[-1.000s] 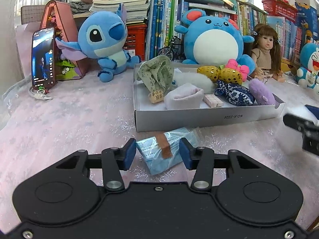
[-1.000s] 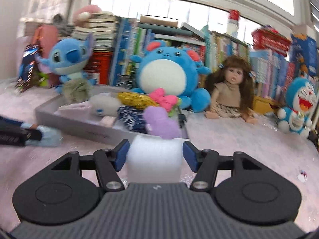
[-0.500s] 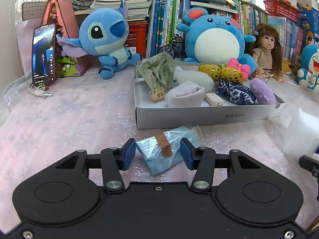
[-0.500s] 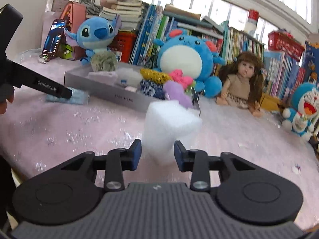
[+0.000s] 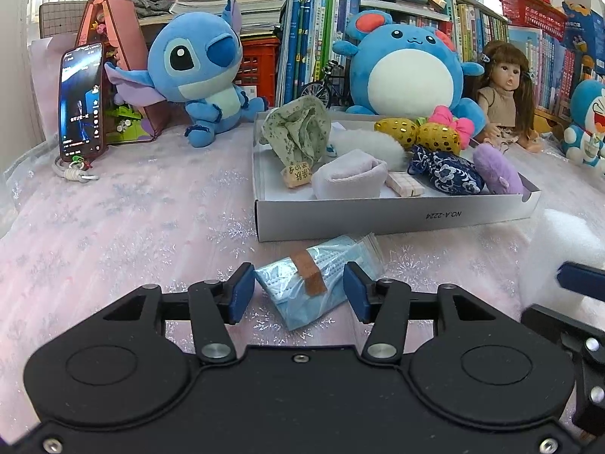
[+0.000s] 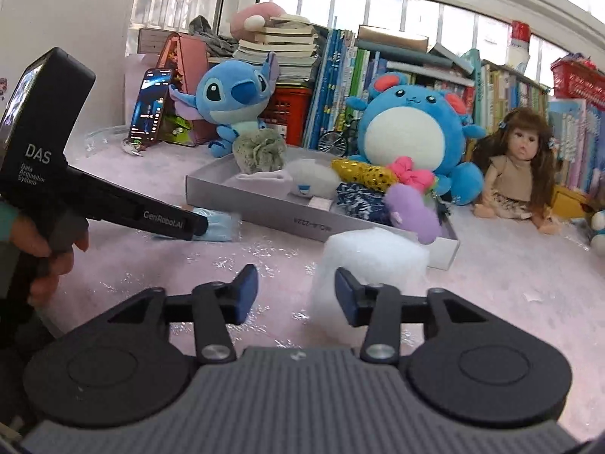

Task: Organize soft objects
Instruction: 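Lift the foam block with the right gripper while the left closes on the blue packet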

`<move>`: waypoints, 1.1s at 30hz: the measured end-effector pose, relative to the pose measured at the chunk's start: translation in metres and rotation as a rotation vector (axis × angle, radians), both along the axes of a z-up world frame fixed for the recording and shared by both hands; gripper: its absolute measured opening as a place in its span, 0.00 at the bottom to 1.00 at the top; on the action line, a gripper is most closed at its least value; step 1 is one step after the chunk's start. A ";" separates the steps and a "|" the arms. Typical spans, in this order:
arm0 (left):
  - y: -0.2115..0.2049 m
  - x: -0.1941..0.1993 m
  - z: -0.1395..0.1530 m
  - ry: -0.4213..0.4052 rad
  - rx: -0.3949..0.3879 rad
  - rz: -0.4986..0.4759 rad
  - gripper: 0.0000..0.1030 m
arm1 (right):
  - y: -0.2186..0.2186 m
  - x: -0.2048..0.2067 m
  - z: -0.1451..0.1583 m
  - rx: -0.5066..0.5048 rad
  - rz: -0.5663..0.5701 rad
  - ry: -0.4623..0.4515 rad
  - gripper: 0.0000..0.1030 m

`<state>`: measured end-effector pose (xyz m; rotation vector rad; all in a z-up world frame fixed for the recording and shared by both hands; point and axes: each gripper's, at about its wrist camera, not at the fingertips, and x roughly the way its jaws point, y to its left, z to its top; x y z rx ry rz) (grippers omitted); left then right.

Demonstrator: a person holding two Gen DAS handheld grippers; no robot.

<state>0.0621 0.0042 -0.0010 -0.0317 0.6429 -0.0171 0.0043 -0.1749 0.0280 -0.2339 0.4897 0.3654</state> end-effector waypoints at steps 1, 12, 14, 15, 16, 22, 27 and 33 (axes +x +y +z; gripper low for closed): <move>0.000 0.000 0.000 0.000 -0.002 0.000 0.49 | 0.000 -0.002 0.000 -0.006 -0.007 -0.002 0.64; 0.001 -0.004 -0.002 -0.021 -0.010 0.029 0.69 | -0.014 -0.028 0.001 -0.102 -0.199 -0.117 0.87; 0.001 -0.005 -0.002 -0.022 -0.004 0.035 0.73 | -0.012 -0.022 -0.003 -0.160 -0.187 -0.120 0.88; 0.001 -0.005 -0.002 -0.022 -0.004 0.037 0.76 | -0.013 -0.017 -0.005 -0.169 -0.173 -0.097 0.88; 0.001 -0.005 -0.002 -0.020 -0.006 0.040 0.77 | -0.014 -0.015 -0.008 -0.161 -0.165 -0.071 0.87; -0.002 -0.001 -0.003 0.000 -0.021 0.025 0.85 | -0.022 -0.009 -0.011 -0.036 -0.179 0.007 0.47; -0.010 0.004 -0.006 0.010 0.013 0.002 0.64 | -0.022 -0.008 -0.011 -0.014 -0.191 0.015 0.44; -0.005 -0.002 -0.001 -0.019 -0.005 0.005 0.41 | -0.024 -0.006 -0.009 0.034 -0.225 0.012 0.42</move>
